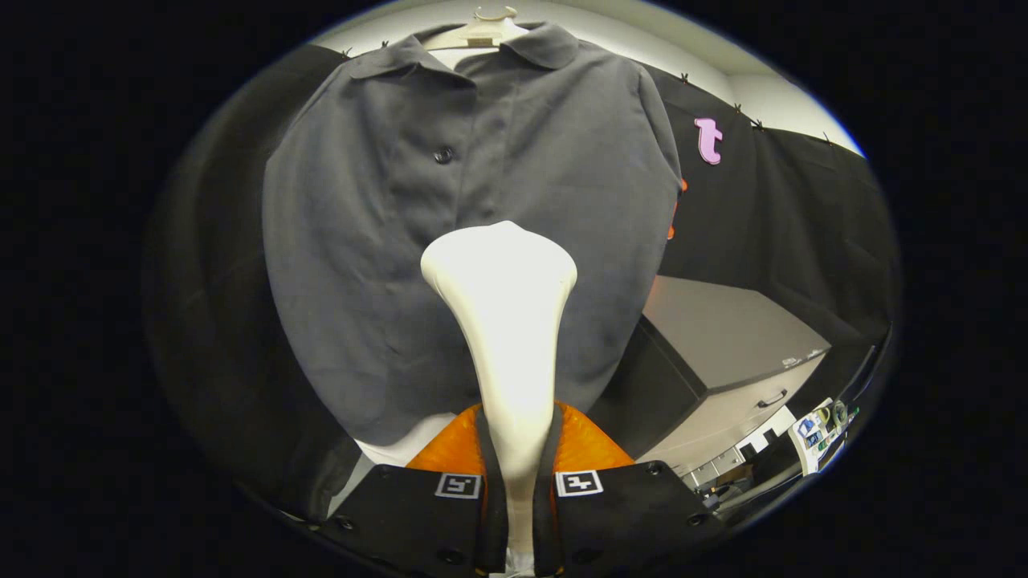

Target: Iron the clothes twice with a garment steamer, once on the left side and once on the right side.

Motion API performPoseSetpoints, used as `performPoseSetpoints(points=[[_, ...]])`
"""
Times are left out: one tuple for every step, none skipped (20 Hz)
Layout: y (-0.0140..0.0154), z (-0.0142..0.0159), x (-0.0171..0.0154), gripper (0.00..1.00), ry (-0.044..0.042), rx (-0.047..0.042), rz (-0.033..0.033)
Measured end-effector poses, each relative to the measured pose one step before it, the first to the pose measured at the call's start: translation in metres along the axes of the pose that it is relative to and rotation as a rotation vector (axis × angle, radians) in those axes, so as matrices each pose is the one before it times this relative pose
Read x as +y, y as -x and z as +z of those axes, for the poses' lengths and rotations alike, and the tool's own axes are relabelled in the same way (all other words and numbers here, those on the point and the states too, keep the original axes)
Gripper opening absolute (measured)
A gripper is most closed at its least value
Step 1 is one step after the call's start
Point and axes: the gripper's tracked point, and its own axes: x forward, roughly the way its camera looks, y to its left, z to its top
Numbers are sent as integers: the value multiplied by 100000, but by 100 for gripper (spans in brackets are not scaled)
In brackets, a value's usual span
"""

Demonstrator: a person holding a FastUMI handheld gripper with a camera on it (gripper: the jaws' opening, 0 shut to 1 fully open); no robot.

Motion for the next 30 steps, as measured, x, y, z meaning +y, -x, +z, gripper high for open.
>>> performPoseSetpoints(points=[[655,1127,686,20,314,-1756,767],[462,1114,677,20,140,-1650,628],[487,1093,671,20,-200,-1333,570],[304,954,875,20,281,-1256,978],[274,1018,804,20,328,-1422,1230],[103,1214,956,20,209,-1512,1458],[37,1154,901,20,212,-1484,1135],[155,1133,753,20,411,-1501,848],[167,1085,720,20,551,-1416,1096],[-32,1122,760,20,525,-1457,1116],[89,1058,586,20,620,-1659,951],[-39,1054,494,20,475,-1489,664],[-78,934,438,20,90,-1237,642],[-239,933,416,20,203,-1294,751],[441,829,732,20,483,-1372,746],[-127,678,332,20,584,-712,423],[-389,390,82,20,324,-256,81],[-468,210,147,20,120,296,-101],[-491,4,44,20,195,481,73],[-447,-82,53,20,49,328,276],[-443,-277,116,20,-290,304,525],[-410,-348,100,20,-120,594,142],[-508,-481,26,20,-197,943,-58],[-284,-488,-36,20,-56,586,-319],[-50,-288,-104,20,-461,-303,-231],[-237,-508,-24,20,-470,436,-388],[-254,-656,-60,20,-679,35,-710],[-97,-438,93,20,-448,30,-375],[-139,-962,108,20,-278,733,-43],[-24,-878,97,20,-88,961,201]])
